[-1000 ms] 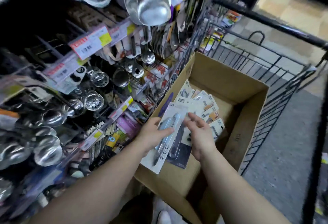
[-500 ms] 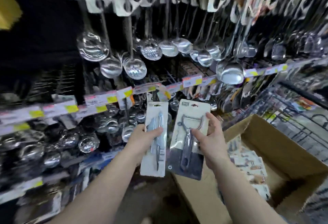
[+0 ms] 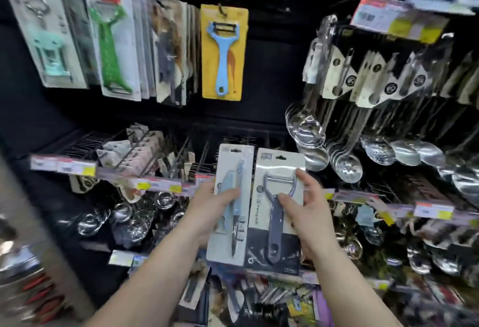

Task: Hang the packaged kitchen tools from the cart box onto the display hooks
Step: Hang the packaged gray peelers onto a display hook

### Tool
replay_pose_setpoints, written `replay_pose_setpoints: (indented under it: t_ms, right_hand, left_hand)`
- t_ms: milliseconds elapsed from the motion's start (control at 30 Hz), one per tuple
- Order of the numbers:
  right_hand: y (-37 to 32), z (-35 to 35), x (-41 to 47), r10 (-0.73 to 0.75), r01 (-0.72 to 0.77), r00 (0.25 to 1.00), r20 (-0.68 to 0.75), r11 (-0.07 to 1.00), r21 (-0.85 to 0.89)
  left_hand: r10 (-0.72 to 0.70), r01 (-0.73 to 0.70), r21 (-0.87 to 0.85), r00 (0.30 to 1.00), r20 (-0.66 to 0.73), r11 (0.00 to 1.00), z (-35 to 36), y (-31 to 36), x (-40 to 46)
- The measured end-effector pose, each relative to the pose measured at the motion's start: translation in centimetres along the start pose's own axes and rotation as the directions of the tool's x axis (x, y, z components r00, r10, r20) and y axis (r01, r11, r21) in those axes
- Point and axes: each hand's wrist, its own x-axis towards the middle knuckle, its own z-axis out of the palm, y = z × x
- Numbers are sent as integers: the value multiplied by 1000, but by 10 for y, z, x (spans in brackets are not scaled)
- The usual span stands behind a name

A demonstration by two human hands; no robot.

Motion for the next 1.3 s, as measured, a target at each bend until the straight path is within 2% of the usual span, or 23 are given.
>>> replay_pose_setpoints:
  t_ms: [267,467,667,933,1067,1300]
  right_hand:
    - [-36,99,42,-136,138,990,34,986,-96]
    - [-51,141,66,-198,198,980,-6,980,-28]
    - [-59,153,75,-235,234,970,-57,972,-20]
    - [-62,152,84,-211,210,976,-60,978,-15]
    - [-58,153,96,-215,214,975,-48,976,-36]
    - [-57,155,111,-207,206,978,-9,975,-77]
  left_hand:
    - [125,-122,41,988,-88,992,-84,57,31]
    - [248,-245,59,967,-64,968,-118,92,57]
    - [356,-352,69,933,-49,933,-125,131,78]
    - [526,-530,-2,842,-123,848,-123,186,88]
    - [575,-577,25,810,-117,817,-119,203,93]
    - [592,-590,62,793,-145,805,-120,214,96]
